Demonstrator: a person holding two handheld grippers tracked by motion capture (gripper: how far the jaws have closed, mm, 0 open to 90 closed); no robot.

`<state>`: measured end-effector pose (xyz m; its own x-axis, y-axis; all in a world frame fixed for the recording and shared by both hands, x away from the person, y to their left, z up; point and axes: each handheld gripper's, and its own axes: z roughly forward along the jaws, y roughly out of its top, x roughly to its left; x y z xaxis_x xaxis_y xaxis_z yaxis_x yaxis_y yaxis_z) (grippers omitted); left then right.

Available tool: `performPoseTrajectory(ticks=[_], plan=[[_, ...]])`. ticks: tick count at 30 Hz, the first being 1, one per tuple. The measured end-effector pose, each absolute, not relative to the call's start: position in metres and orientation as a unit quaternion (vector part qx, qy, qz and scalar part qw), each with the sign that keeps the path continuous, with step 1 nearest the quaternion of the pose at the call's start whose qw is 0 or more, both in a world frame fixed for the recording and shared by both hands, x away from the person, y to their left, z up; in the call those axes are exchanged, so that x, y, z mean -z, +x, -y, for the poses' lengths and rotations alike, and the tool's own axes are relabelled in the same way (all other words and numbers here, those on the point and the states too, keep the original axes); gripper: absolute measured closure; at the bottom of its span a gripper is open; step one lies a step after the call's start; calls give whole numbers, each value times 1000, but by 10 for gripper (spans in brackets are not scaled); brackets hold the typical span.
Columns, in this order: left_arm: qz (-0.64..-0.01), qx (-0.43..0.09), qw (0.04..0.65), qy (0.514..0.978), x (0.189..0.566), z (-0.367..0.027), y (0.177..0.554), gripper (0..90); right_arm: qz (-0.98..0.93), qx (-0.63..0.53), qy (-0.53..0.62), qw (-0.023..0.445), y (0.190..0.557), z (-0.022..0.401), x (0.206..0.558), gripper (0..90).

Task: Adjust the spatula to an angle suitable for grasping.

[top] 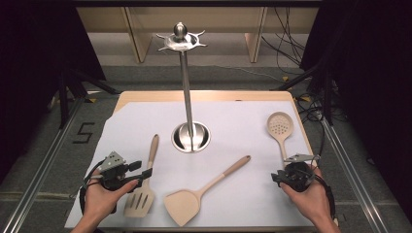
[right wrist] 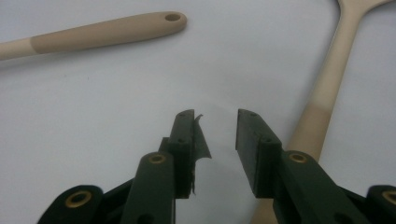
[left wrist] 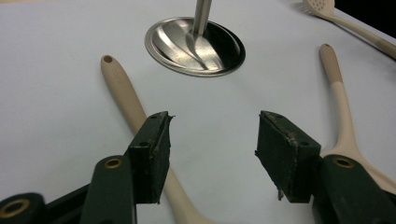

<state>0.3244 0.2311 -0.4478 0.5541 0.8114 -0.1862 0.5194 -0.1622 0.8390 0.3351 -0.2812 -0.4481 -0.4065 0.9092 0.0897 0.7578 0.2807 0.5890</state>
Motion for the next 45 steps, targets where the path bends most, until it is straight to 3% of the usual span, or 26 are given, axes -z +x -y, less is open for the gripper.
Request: performPoseTrajectory(ticks=[10, 18, 19, 24, 30, 31, 35, 42, 43, 45], plan=[[-440, -150, 471, 750, 445, -223, 325, 434, -801, -278, 514, 133, 338, 284, 450, 686], [-433, -151, 472, 753, 445, -225, 323, 435, -814, -260, 504, 128, 337, 272, 445, 872], [-437, -152, 471, 751, 444, -225, 322, 435, -828, -253, 489, 109, 338, 266, 442, 893], [-428, -150, 473, 755, 440, -221, 323, 434, -862, -224, 446, 83, 339, 247, 445, 883], [-380, -122, 451, 798, 431, -200, 328, 435, -871, -218, 433, 86, 340, 241, 446, 879], [-360, -106, 418, 827, 426, -188, 329, 449, -867, -216, 441, 82, 338, 241, 445, 870], [-304, -80, 376, 872, 421, -155, 329, 494, -866, -219, 442, 82, 337, 241, 445, 852], [-264, -40, 354, 897, 428, -106, 327, 536, -866, -218, 443, 79, 336, 241, 446, 839], [-228, -41, 325, 917, 429, -97, 332, 538, -866, -218, 443, 79, 336, 241, 446, 837], [-233, -36, 326, 916, 434, -86, 333, 545, -864, -220, 445, 79, 336, 241, 446, 836]])
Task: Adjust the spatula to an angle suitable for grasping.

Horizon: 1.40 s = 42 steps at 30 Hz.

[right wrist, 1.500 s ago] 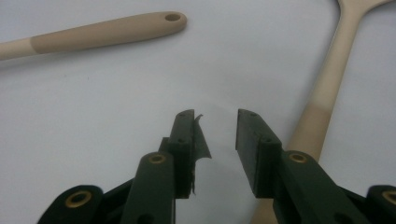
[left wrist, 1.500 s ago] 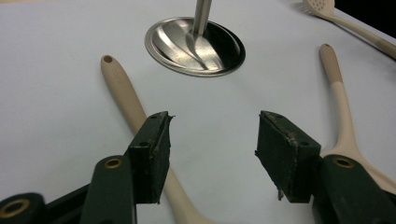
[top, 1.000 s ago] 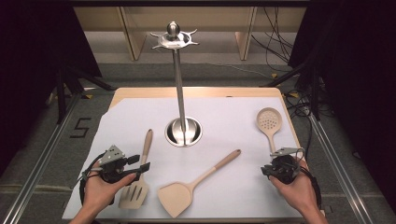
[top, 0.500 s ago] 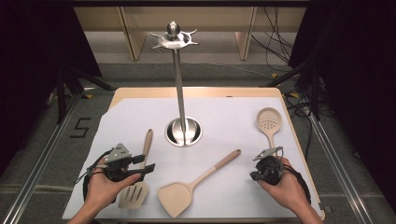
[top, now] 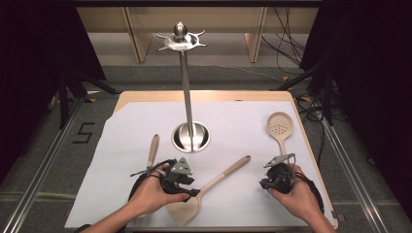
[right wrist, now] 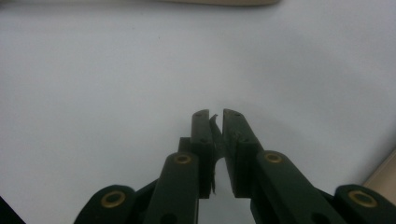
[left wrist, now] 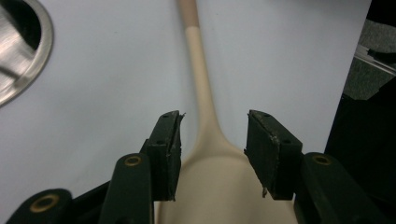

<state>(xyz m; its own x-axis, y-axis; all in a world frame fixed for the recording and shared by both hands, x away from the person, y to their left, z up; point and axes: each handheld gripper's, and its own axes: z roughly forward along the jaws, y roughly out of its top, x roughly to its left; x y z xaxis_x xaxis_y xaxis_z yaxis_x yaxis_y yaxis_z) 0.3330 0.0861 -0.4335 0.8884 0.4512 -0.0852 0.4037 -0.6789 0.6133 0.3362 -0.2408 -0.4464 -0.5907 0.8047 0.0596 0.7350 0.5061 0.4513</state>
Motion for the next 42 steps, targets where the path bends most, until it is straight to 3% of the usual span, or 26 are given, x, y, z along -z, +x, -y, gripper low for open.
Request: performPoseTrajectory(ticks=[5, 6, 14, 42], plan=[[-256, -32, 335, 906, 442, -68, 336, 563, -866, -226, 439, 85, 338, 242, 448, 832], [-235, -32, 305, 923, 445, -65, 342, 564, -863, -222, 448, 78, 337, 241, 448, 831], [-244, -32, 278, 928, 461, -49, 346, 549, -862, -222, 450, 73, 337, 241, 448, 827], [-224, -42, 179, 957, 463, -19, 348, 590, -861, -220, 455, 65, 338, 242, 449, 819]])
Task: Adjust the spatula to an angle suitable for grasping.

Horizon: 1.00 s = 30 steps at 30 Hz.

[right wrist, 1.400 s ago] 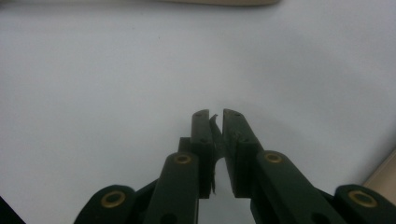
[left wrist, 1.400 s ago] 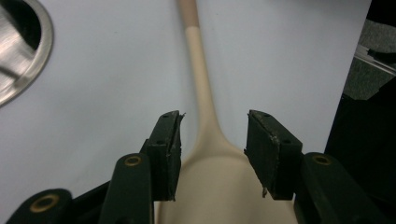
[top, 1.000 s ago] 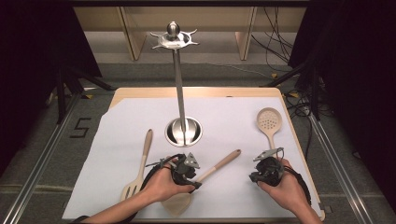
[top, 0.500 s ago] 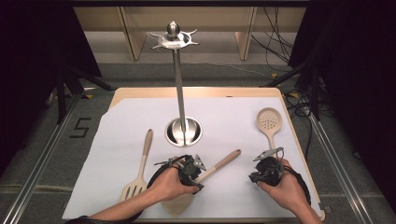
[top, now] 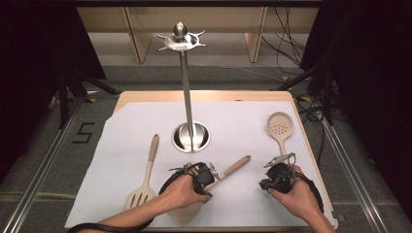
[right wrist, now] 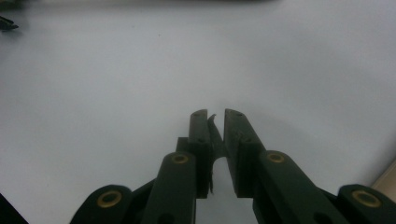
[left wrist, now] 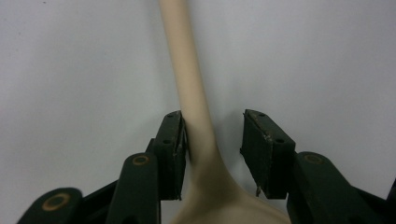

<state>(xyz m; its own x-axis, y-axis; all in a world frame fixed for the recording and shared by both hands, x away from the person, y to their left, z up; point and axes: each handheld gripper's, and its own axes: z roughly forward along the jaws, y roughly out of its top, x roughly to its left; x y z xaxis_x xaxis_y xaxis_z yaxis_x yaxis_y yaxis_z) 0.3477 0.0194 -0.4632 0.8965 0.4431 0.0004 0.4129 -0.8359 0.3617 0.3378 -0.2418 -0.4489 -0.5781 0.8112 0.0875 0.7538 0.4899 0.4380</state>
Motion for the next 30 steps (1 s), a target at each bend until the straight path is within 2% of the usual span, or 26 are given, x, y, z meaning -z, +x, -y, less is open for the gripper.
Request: performPoseTrajectory(ticks=[3, 6, 13, 16, 30], plan=[[-232, -43, 171, 957, 462, -18, 348, 615, -858, -223, 459, 65, 338, 242, 449, 819], [-229, -52, 154, 960, 461, -17, 349, 717, -859, -219, 457, 67, 338, 243, 448, 819], [-249, -41, 159, 955, 461, -16, 350, 749, -855, -224, 463, 66, 337, 244, 449, 818], [-238, -46, 151, 958, 460, -17, 348, 755, -856, -225, 460, 67, 338, 246, 449, 818], [-240, -55, 231, 941, 451, -35, 344, 760, -852, -239, 458, 86, 341, 249, 448, 809]])
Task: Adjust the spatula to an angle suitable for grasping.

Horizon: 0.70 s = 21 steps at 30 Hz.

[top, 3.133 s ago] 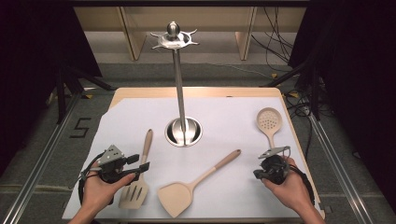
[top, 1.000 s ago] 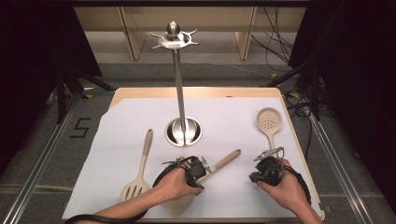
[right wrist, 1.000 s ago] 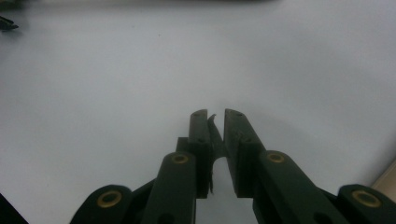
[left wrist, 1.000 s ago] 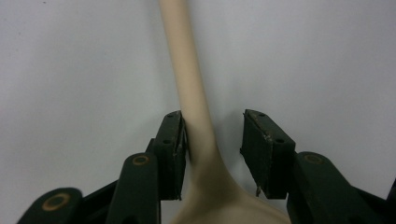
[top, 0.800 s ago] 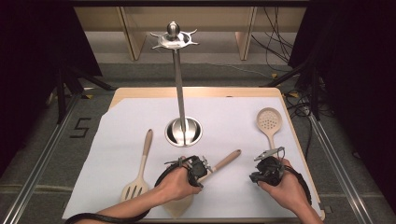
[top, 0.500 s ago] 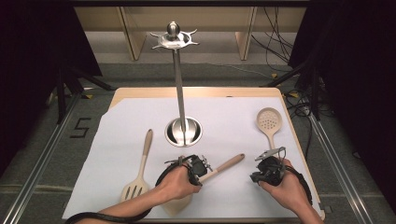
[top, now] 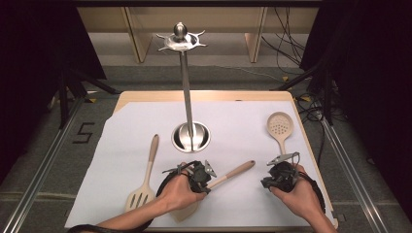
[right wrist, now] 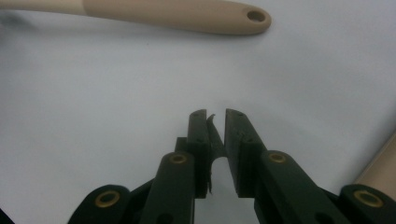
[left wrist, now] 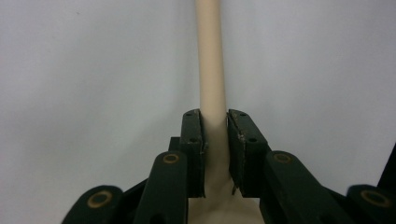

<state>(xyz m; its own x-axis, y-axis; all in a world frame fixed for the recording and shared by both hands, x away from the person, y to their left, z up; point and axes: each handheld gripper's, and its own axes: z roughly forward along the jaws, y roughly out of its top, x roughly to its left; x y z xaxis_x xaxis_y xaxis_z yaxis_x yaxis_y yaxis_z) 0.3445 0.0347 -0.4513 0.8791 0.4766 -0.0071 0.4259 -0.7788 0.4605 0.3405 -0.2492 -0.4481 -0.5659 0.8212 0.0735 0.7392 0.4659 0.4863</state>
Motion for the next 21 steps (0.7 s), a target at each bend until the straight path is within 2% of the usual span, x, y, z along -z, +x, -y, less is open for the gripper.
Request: performPoseTrajectory(ticks=[4, 21], plan=[[-251, -58, 257, 932, 449, -39, 343, 760, -844, -243, 470, 83, 339, 249, 446, 795], [-248, -35, 199, 947, 463, -37, 345, 756, -840, -248, 476, 80, 340, 250, 447, 781]])
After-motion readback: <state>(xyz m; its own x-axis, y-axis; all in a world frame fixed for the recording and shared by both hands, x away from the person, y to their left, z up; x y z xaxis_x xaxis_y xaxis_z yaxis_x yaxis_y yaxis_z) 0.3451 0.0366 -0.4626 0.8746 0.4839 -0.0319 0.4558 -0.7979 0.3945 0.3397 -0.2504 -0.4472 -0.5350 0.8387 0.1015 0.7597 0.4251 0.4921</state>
